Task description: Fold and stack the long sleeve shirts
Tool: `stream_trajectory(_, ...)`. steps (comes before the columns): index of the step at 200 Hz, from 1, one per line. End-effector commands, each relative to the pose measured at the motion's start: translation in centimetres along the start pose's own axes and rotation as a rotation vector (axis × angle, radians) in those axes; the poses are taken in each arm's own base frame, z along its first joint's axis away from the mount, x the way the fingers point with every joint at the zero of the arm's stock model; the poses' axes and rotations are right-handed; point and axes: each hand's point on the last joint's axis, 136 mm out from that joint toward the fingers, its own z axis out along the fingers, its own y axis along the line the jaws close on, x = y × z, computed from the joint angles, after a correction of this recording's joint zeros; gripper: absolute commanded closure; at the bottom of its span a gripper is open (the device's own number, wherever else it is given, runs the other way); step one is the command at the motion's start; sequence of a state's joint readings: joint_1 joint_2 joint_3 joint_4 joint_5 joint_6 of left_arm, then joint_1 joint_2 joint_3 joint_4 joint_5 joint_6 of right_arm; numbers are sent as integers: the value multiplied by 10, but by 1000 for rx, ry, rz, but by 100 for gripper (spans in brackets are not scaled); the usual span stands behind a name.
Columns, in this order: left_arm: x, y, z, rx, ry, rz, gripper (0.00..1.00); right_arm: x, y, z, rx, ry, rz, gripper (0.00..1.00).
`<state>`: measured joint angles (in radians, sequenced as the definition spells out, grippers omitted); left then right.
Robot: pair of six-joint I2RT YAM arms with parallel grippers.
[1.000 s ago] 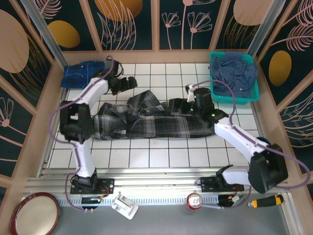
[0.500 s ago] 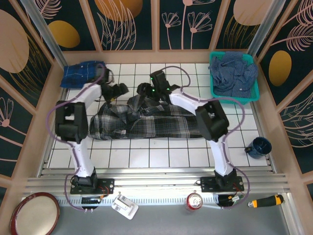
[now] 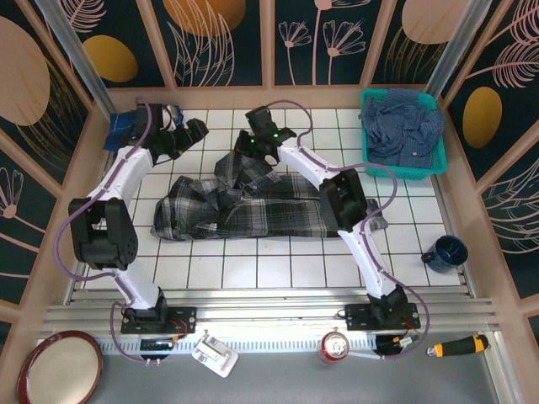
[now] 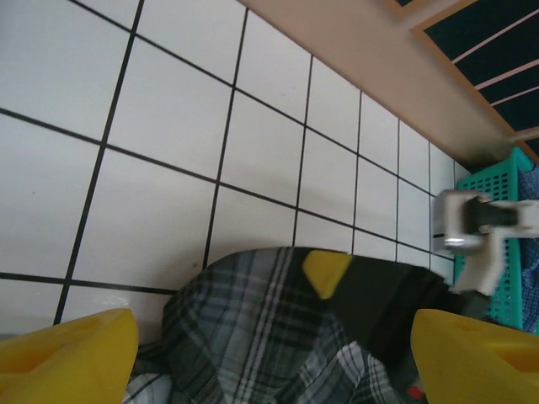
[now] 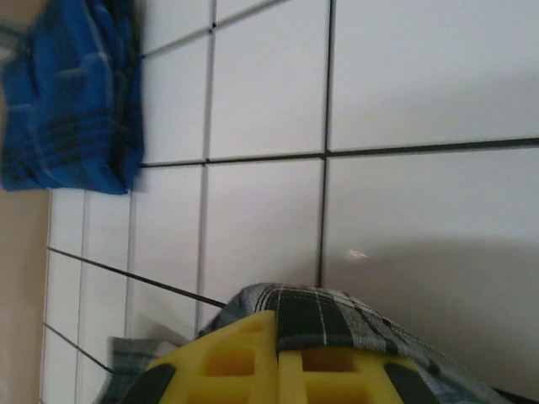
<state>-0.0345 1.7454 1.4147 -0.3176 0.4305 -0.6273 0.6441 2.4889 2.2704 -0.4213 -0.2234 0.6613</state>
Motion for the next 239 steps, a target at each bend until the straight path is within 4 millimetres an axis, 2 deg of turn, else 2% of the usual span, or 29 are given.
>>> stream_trajectory(1, 0, 2, -7, 7, -4, -11, 16, 0, 63, -23, -146, -22, -264, 100)
stream_trajectory(11, -1, 8, -9, -8, -8, -22, 17, 18, 108, -39, -244, -37, -477, 100)
stream_trajectory(18, -1, 16, -9, -27, -9, -37, 17, 41, 134, -49, -294, -37, -629, 100)
stream_trajectory(22, -6, 13, -20, -21, -35, -33, 17, 59, 141, -52, -308, -23, -704, 100)
stream_trajectory(31, -8, 20, -27, -26, -50, -45, 16, 97, 152, -59, -337, 8, -852, 100)
stream_trajectory(37, -9, 26, -32, -32, -59, -55, 16, 128, 146, -57, -347, 54, -929, 100)
stream_trajectory(44, -9, 33, -36, -42, -66, -65, 15, 156, 135, -56, -340, 80, -981, 100)
stream_trajectory(46, -8, 34, -37, -45, -66, -66, 15, 154, 140, -61, -343, 53, -995, 100)
stream_trajectory(55, -4, 45, -39, -65, -65, -74, 15, 184, 125, -60, -339, 78, -1033, 95)
stream_trajectory(72, 8, 57, -35, -78, -42, -85, 15, 213, 100, -70, -352, 95, -1034, 78)
stream_trajectory(87, 17, 60, -28, -57, -13, -91, 16, 229, 87, -79, -360, 117, -1018, 74)
stream_trajectory(96, 21, 60, -26, -41, -3, -89, 16, 232, 82, -84, -347, 122, -1003, 69)
stream_trajectory(111, 28, 59, -24, -30, 10, -72, 16, 239, 75, -93, -340, 137, -977, 66)
stream_trajectory(118, 33, 58, -23, -37, 28, -52, 16, 244, 72, -99, -349, 153, -959, 59)
stream_trajectory(145, 65, 57, -16, -106, 100, 29, 17, 250, 73, -134, -388, 177, -847, 45)
stream_trajectory(160, 84, 60, -13, -105, 124, 23, 19, 233, 73, -160, -389, 105, -742, 41)
stream_trajectory(167, 94, 62, -11, -106, 140, 12, 20, 215, 67, -168, -358, 44, -656, 38)
stream_trajectory(178, 110, 64, -6, -116, 166, 15, 23, 177, 45, -174, -262, -51, -439, 32)
stream_trajectory(185, 121, 64, -3, -115, 189, 20, 24, 155, 24, -175, -215, -81, -264, 29)
stream_trajectory(190, 129, 65, -1, -122, 203, 18, 26, 146, 12, -172, -180, -86, -163, 28)
stream_trajectory(198, 134, 62, 2, -116, 214, 22, 30, 143, 0, -166, -144, -64, -74, 28)
stream_trajectory(202, 147, 68, 3, -126, 238, 11, 31, 143, -4, -162, -120, -52, -51, 28)
stream_trajectory(225, 161, 69, -2, -106, 244, -3, 40, 145, -10, -131, -11, 14, -37, 23)
stream_trajectory(239, 166, 67, -7, -90, 248, -6, 47, 147, -4, -110, -47, 71, -29, 23)
